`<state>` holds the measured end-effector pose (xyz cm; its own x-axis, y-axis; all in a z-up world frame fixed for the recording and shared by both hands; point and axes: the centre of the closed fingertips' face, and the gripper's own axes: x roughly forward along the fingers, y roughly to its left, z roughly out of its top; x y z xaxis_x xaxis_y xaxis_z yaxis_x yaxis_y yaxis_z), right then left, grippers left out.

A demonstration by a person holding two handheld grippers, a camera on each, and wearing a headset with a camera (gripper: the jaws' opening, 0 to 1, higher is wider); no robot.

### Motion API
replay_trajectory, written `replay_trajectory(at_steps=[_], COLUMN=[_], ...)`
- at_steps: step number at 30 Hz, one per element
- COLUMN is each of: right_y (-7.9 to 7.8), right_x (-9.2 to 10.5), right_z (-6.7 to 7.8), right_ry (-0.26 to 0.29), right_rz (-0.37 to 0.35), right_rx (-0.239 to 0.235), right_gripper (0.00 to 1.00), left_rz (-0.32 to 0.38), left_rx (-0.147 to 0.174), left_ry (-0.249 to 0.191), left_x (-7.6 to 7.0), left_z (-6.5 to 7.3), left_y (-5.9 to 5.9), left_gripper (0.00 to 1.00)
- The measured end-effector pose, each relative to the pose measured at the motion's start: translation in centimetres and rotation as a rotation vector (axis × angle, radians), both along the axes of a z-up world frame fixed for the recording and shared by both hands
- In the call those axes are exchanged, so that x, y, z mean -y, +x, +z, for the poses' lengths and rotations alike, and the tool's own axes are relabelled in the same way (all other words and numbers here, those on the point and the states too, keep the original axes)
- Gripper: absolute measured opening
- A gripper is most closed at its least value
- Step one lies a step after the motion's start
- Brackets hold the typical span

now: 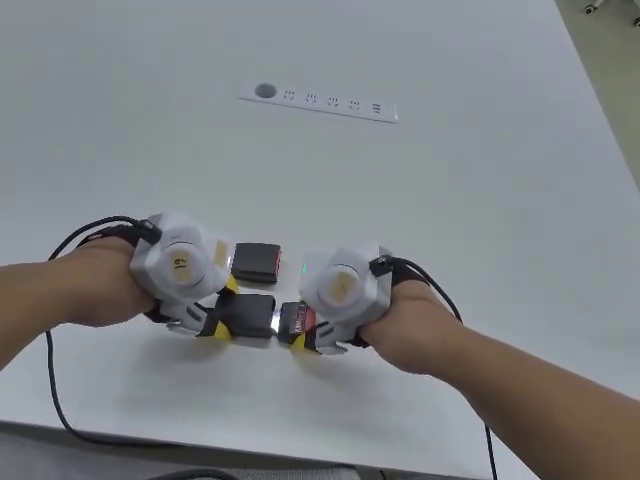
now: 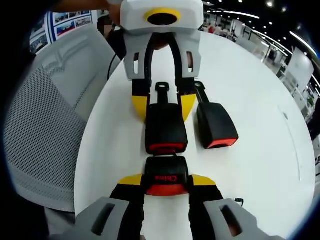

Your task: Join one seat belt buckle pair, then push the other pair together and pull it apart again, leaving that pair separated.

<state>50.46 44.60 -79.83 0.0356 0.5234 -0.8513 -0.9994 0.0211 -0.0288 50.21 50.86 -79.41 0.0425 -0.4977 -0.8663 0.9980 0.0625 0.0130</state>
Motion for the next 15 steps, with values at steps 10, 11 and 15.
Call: replay_trajectory(at_steps=[10,11,15], right_y=[-0.33,-0.25,-0.18], right_x=[0.02,0.05,0.09], right_z=[0.38,0.32,0.27], right_ry=[0.002,0.002,0.001], right_rz=[-0.021,-0.024,-0.004], right_rx=[-0.006,-0.006,0.007], right_gripper=[0.29,0.29,0.29], left_rz=[0.01,0.01,0.023], left_rx=[0.001,0.002,0.0], left_ry=[-0.001,0.0,-0.031], left_x=[-0.13,-0.13,-0.36], left_z=[-0.17,-0.17,-0.2], left_y=[0.05,0.05,0.16], left_gripper=[0.31,0.31,0.31])
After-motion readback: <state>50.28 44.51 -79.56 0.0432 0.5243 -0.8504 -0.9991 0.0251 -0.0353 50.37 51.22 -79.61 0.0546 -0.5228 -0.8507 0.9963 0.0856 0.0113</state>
